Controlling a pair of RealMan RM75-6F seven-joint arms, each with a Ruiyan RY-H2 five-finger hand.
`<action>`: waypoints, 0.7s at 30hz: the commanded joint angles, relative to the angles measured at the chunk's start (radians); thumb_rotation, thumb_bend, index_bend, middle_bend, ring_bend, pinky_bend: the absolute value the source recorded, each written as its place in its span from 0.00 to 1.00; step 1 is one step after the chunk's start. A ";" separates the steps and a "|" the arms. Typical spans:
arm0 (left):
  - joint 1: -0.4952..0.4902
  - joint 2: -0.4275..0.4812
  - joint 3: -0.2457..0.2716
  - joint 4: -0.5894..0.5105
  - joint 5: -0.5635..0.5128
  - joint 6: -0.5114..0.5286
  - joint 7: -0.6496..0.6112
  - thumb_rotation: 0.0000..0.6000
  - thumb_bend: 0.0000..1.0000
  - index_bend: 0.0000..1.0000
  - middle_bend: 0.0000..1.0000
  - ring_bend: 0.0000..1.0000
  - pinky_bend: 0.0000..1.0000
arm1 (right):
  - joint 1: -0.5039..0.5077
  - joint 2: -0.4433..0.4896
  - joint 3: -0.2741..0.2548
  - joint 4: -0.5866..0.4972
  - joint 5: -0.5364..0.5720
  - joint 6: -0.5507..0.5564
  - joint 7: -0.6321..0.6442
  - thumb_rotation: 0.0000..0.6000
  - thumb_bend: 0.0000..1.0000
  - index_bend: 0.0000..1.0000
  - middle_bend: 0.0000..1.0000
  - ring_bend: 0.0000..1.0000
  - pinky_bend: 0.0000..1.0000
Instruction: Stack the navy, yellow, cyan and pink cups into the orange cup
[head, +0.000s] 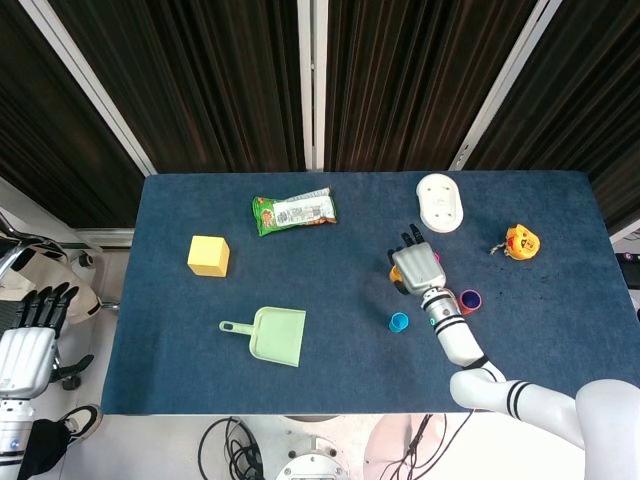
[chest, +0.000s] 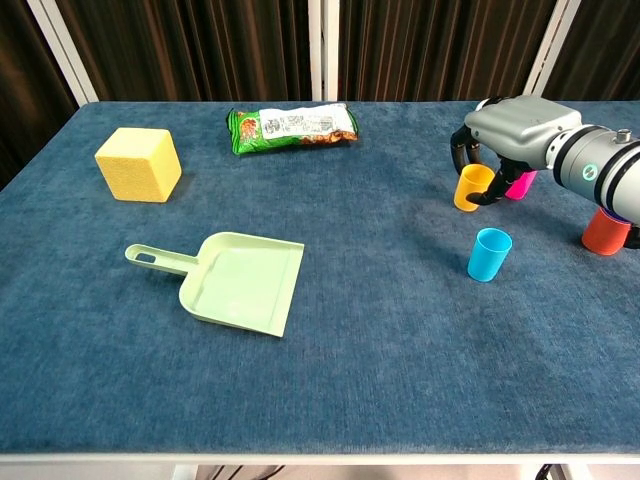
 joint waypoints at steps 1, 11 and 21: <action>0.001 0.002 0.000 -0.002 0.001 0.000 -0.003 1.00 0.04 0.08 0.03 0.00 0.02 | -0.002 0.010 0.002 -0.012 -0.003 0.012 0.004 1.00 0.24 0.53 0.51 0.17 0.00; 0.003 0.007 0.003 -0.013 0.006 0.001 0.001 1.00 0.04 0.08 0.03 0.00 0.02 | -0.073 0.203 0.028 -0.270 -0.085 0.192 0.032 1.00 0.24 0.53 0.51 0.18 0.00; 0.002 0.002 0.007 -0.025 0.018 0.001 0.024 1.00 0.04 0.08 0.03 0.00 0.02 | -0.241 0.400 -0.091 -0.425 -0.161 0.298 0.100 1.00 0.24 0.54 0.52 0.18 0.00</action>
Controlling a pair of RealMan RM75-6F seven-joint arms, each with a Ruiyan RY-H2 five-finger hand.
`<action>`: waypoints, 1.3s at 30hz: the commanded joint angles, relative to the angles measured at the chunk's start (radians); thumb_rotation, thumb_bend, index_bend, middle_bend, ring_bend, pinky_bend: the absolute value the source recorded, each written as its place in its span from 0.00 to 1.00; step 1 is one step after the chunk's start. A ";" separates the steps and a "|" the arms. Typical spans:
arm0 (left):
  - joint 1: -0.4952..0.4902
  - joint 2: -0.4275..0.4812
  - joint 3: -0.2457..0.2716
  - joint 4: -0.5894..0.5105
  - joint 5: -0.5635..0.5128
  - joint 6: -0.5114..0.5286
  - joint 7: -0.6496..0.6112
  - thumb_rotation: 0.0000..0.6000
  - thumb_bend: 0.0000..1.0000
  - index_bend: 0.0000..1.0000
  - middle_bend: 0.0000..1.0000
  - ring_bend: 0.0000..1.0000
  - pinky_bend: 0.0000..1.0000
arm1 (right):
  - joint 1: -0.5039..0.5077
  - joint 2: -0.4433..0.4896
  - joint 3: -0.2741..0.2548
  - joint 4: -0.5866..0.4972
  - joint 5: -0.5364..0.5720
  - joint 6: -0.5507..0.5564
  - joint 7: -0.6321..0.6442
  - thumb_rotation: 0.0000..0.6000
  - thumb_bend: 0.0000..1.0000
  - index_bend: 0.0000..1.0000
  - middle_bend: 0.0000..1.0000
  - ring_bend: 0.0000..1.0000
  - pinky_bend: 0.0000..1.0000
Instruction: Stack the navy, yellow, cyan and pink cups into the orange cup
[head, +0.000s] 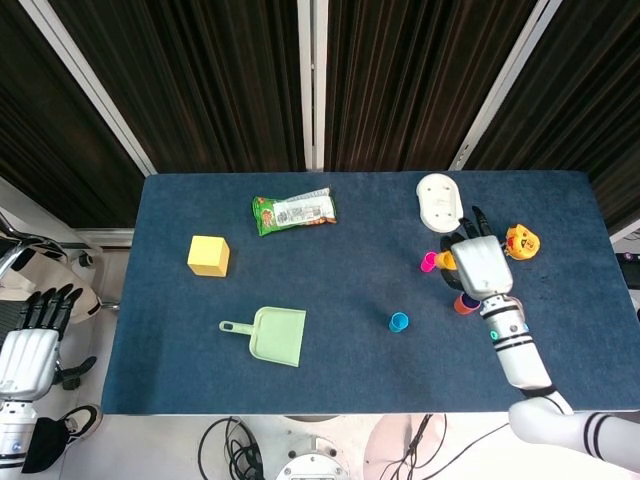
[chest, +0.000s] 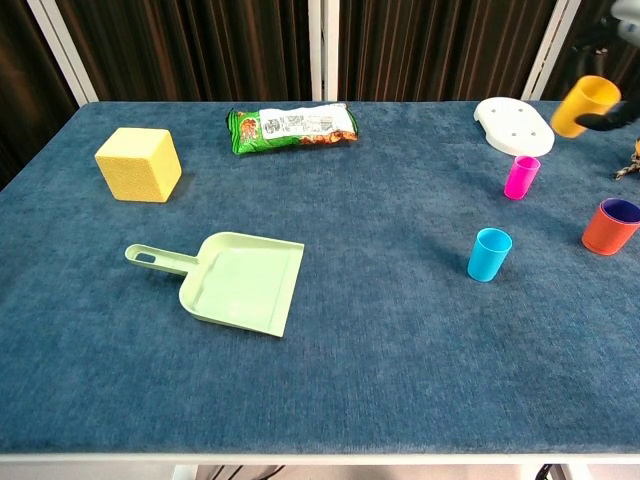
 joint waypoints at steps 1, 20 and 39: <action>-0.002 -0.001 0.001 -0.004 0.002 -0.003 0.008 1.00 0.04 0.08 0.03 0.00 0.02 | -0.052 0.050 -0.056 -0.026 -0.017 0.000 0.027 1.00 0.24 0.54 0.52 0.18 0.00; -0.007 -0.007 0.003 -0.002 -0.006 -0.021 0.031 1.00 0.04 0.08 0.03 0.00 0.02 | -0.052 0.047 -0.088 0.006 0.047 -0.102 -0.038 1.00 0.24 0.54 0.52 0.18 0.00; -0.010 -0.006 0.005 0.015 0.010 -0.017 -0.010 1.00 0.04 0.08 0.03 0.00 0.02 | -0.038 0.046 -0.086 0.008 0.059 -0.136 -0.033 1.00 0.09 0.10 0.26 0.03 0.00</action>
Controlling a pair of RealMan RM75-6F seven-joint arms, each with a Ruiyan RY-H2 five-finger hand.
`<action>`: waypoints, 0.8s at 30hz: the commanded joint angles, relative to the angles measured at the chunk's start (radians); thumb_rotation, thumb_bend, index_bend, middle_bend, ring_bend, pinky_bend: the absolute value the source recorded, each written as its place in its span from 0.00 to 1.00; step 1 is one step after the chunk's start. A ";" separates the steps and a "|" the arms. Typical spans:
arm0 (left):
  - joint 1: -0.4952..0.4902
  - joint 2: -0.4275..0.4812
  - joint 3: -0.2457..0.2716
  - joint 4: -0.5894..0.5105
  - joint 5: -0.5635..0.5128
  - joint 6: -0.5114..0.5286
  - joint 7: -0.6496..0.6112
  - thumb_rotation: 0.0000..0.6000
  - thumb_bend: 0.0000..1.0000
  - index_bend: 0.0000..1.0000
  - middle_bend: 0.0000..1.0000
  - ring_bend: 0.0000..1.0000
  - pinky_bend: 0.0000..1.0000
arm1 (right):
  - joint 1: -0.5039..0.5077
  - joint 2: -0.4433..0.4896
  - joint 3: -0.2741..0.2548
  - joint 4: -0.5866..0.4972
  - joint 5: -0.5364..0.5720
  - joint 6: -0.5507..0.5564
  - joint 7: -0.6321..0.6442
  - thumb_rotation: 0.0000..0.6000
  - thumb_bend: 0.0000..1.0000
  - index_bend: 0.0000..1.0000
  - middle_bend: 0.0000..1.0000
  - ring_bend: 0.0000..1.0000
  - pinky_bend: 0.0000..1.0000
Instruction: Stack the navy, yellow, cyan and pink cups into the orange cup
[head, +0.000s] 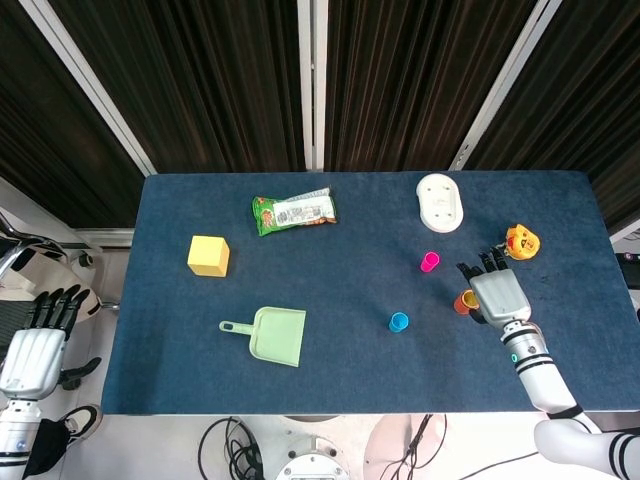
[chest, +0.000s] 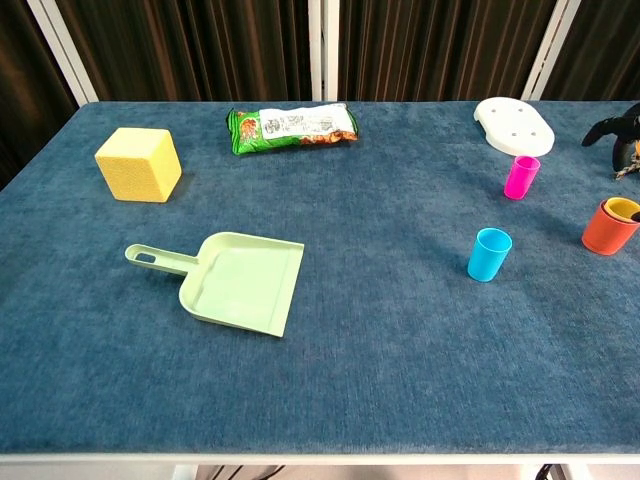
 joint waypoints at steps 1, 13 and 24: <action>0.000 0.000 0.000 0.000 0.000 -0.001 0.000 1.00 0.04 0.08 0.03 0.00 0.02 | -0.003 0.010 0.004 -0.015 -0.022 0.013 0.019 1.00 0.09 0.10 0.26 0.03 0.00; 0.007 0.001 0.002 -0.006 -0.002 0.008 0.006 1.00 0.04 0.08 0.03 0.00 0.02 | 0.020 0.019 -0.039 -0.167 -0.178 0.001 -0.010 1.00 0.09 0.14 0.29 0.03 0.00; 0.011 0.000 0.005 0.008 0.001 0.011 -0.016 1.00 0.04 0.08 0.03 0.00 0.02 | 0.079 -0.128 -0.030 -0.109 -0.079 -0.052 -0.159 1.00 0.10 0.17 0.29 0.03 0.00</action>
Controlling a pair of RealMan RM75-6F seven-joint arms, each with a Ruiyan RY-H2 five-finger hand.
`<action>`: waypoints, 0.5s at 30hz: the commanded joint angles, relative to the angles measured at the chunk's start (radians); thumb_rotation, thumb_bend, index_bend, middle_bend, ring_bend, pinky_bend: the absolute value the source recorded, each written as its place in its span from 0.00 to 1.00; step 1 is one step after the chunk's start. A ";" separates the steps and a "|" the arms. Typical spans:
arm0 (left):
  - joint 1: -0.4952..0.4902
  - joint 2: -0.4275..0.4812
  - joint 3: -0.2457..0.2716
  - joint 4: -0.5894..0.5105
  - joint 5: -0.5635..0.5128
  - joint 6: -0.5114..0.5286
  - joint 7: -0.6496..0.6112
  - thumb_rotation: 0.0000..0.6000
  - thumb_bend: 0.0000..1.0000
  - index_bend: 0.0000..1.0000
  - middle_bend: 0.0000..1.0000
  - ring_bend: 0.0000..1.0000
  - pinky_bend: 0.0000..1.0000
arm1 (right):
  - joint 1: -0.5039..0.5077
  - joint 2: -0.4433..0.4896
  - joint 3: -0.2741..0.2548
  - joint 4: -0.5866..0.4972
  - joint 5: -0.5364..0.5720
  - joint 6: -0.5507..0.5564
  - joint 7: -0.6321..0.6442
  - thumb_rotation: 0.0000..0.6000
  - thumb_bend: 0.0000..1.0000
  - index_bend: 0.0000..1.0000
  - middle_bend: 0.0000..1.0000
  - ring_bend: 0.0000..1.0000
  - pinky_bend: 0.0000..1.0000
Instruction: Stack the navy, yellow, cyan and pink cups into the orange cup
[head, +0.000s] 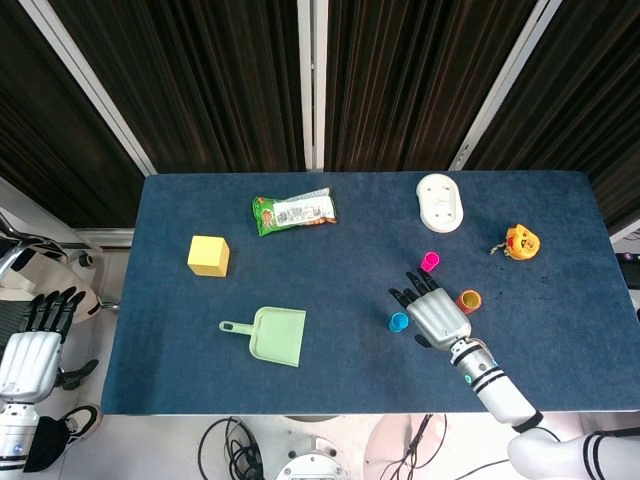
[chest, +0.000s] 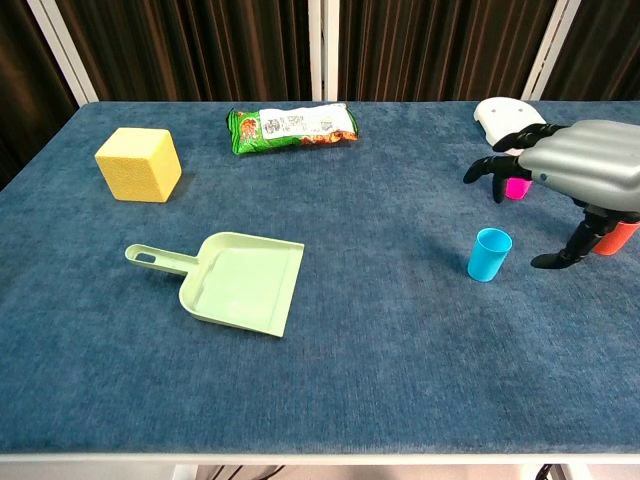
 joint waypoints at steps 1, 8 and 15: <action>-0.001 0.000 0.000 0.005 0.002 -0.001 -0.006 1.00 0.04 0.08 0.03 0.00 0.02 | 0.015 -0.049 0.002 0.026 0.046 -0.003 -0.055 1.00 0.10 0.18 0.29 0.03 0.00; -0.002 -0.001 -0.001 0.017 0.000 -0.005 -0.025 1.00 0.04 0.08 0.03 0.00 0.01 | 0.025 -0.100 0.002 0.052 0.079 0.014 -0.098 1.00 0.12 0.29 0.34 0.03 0.00; -0.003 -0.004 0.000 0.027 0.001 -0.007 -0.037 1.00 0.04 0.08 0.03 0.00 0.01 | 0.026 -0.124 -0.002 0.072 0.081 0.027 -0.094 1.00 0.13 0.38 0.40 0.06 0.00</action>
